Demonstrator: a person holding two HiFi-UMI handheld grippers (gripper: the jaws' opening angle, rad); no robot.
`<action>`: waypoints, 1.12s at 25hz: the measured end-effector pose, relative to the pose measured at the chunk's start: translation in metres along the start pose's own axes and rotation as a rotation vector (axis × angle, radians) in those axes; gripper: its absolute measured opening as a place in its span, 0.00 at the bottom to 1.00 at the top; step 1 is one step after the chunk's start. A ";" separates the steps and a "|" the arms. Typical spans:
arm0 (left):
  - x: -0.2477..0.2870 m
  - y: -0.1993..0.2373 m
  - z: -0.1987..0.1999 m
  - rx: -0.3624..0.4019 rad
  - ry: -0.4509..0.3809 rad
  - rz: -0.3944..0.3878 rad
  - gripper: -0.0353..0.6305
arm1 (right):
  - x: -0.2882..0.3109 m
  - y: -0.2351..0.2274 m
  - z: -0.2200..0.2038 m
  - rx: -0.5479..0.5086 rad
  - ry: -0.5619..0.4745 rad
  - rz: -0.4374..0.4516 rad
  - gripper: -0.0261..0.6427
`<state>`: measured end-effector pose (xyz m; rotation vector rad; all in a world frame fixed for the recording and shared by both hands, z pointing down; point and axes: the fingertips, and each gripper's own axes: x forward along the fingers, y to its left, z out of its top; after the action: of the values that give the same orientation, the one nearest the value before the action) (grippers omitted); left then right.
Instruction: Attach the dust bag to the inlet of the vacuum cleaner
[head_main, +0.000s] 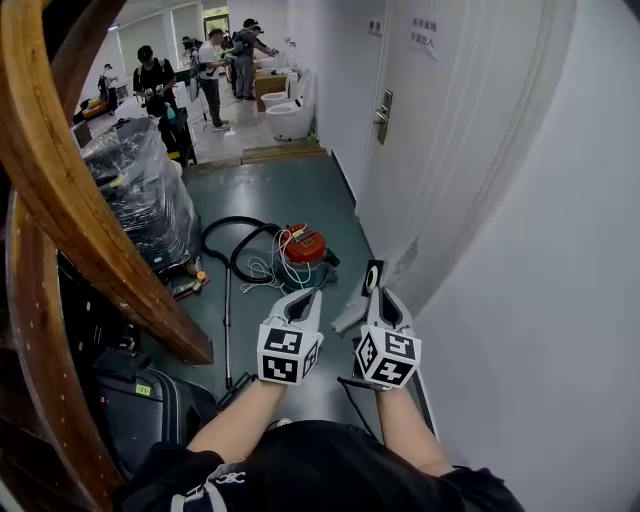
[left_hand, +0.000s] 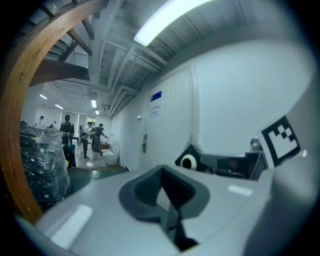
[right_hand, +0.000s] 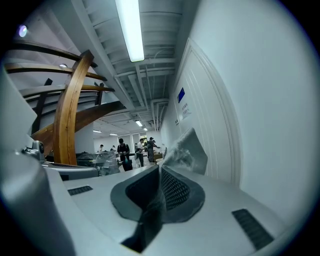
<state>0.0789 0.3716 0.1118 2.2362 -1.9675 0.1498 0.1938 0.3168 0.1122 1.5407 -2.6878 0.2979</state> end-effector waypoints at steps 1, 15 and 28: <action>-0.001 0.005 -0.001 -0.001 0.001 -0.001 0.05 | 0.002 0.004 -0.001 0.002 0.001 -0.002 0.06; -0.016 0.082 -0.013 -0.019 0.009 -0.028 0.05 | 0.039 0.064 -0.011 0.025 -0.006 -0.037 0.06; 0.007 0.143 -0.037 -0.068 0.042 -0.023 0.05 | 0.095 0.090 -0.037 0.026 0.051 -0.044 0.06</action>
<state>-0.0608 0.3546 0.1574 2.1938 -1.8961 0.1239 0.0658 0.2872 0.1463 1.5746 -2.6174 0.3664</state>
